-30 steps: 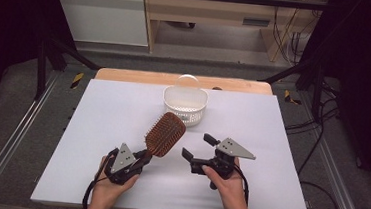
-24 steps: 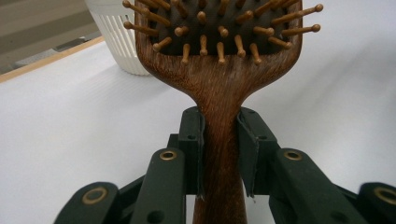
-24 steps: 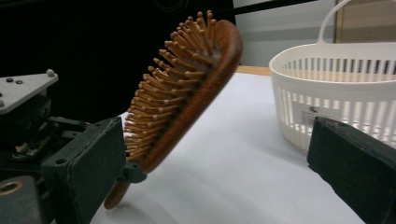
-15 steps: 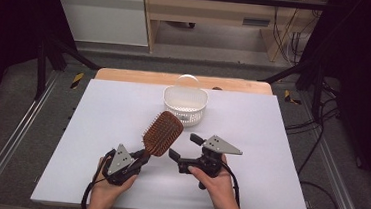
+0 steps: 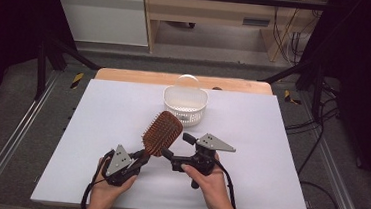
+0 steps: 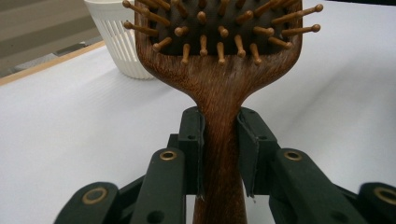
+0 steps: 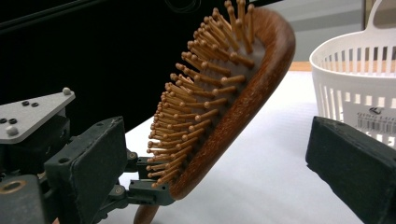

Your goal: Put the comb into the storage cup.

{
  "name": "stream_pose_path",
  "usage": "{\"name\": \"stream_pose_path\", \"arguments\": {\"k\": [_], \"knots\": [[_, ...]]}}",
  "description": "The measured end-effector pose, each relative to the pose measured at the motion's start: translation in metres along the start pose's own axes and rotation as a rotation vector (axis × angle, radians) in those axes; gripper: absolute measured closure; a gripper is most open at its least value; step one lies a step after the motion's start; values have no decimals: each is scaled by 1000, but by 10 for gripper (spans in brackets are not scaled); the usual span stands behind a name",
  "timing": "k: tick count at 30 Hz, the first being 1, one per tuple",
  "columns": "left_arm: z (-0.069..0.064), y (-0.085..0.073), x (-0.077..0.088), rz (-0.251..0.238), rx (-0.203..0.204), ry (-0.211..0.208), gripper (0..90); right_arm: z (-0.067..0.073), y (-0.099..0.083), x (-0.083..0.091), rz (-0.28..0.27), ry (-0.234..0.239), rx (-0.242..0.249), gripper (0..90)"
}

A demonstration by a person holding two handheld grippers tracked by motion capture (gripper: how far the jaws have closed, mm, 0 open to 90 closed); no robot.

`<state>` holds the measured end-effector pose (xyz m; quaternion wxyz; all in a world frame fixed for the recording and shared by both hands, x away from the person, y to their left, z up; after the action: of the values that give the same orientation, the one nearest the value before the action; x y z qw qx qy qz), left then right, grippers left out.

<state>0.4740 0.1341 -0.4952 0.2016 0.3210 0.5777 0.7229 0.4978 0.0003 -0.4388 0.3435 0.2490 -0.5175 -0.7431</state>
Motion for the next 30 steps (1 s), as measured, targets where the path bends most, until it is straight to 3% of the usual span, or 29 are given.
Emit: {"name": "stream_pose_path", "arguments": {"k": [15,30], "knots": [[0,3,1,-23,-9,14,724,7,4,-10,6,28,-27,72],[-6,10,3,-55,-54,12,724,13,22,-19,-12,53,-74,147]]}}
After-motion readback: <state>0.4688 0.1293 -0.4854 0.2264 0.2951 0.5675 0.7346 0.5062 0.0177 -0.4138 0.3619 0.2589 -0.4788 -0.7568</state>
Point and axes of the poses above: each handheld gripper's, and its own axes: x roughly backward along the jaws, y roughly out of its top, z roughly to its left, the point moved 9 cm from there along -x, roughly forward along the jaws, and after that the axes turned 10 degrees about -z, right-handed, at the moved point
